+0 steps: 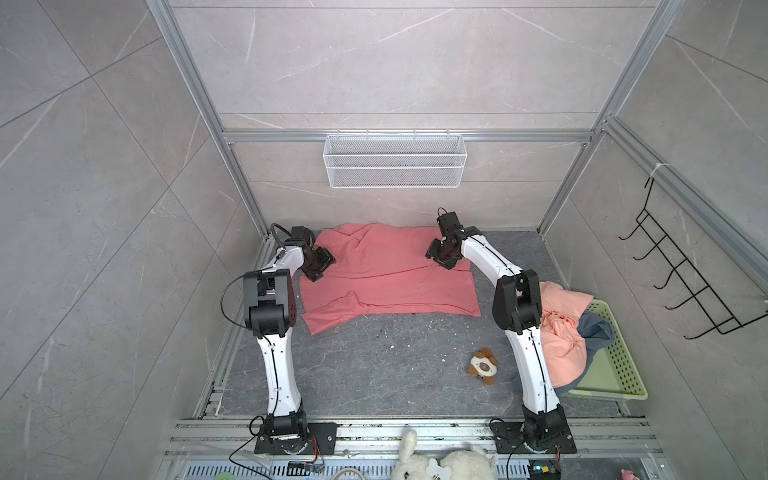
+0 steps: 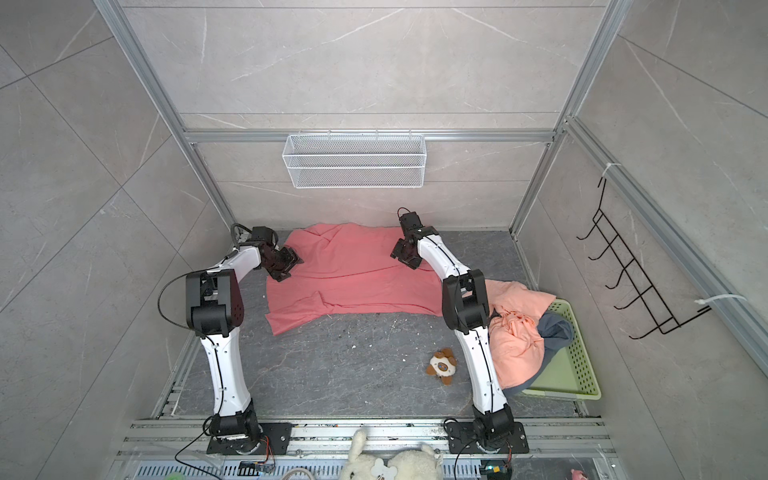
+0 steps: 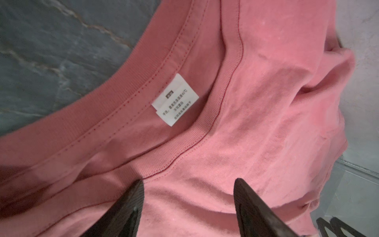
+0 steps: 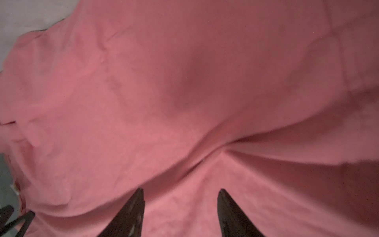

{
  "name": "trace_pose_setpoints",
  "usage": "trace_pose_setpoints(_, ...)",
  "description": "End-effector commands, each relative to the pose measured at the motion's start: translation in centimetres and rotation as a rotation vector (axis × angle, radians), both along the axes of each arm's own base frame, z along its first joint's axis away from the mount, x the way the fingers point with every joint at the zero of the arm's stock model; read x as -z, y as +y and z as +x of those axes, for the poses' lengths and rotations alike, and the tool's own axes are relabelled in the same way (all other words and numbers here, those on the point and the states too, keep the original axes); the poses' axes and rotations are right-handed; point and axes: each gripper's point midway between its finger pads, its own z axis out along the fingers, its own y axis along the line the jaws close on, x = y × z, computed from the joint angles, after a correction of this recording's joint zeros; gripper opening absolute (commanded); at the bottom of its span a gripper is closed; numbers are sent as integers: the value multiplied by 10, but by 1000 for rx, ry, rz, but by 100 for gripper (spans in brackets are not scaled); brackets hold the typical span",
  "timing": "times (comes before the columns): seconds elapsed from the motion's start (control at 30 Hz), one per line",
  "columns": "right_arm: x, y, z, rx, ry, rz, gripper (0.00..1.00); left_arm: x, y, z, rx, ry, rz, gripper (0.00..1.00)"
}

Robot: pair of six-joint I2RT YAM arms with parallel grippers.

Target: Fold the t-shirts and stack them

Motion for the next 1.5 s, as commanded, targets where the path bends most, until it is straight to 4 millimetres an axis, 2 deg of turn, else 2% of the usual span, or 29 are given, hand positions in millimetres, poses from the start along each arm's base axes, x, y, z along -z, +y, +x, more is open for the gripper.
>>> trace_pose_setpoints(0.0, -57, 7, -48, -26, -50, 15, 60, -74, -7, 3, 62, -153, -9, 72)
trace_pose_setpoints(0.07, -51, 8, -78, 17, -26, 83, 61, -85, -10, -2, 69, -170, -20, 72)
trace_pose_setpoints(0.17, -29, 3, -120, 92, 19, 168, 61, -95, -14, -13, 76, -183, -30, 72)
trace_pose_setpoints(0.27, -6, -3, -156, 113, 78, 166, 62, -105, -19, -26, 98, -191, -41, 72)
trace_pose_setpoints(0.4, 22, -16, -192, 135, 154, 117, 62, -109, -29, -49, 141, -175, -33, 73)
trace_pose_setpoints(0.5, 43, -27, -217, 173, 212, 105, 62, -104, -31, -66, 141, -144, -26, 73)
trace_pose_setpoints(0.67, 65, -42, -251, 184, 281, 72, 62, -100, -33, -83, 129, -120, -31, 73)
trace_pose_setpoints(0.77, 70, -48, -269, 193, 307, 73, 62, -102, -34, -87, 134, -124, -25, 73)
trace_pose_setpoints(0.97, 80, -71, -307, 242, 348, 35, 62, -107, -38, -89, 138, -134, -15, 73)
trace_pose_setpoints(1.13, 79, -90, -335, 265, 370, -5, 62, -105, -40, -93, 142, -123, -5, 73)
trace_pose_setpoints(1.27, 73, -106, -350, 269, 373, -65, 63, -103, -39, -97, 134, -116, 3, 73)
trace_pose_setpoints(1.47, 64, -125, -360, 269, 379, -116, 64, -99, -33, -111, 131, -88, 42, 73)
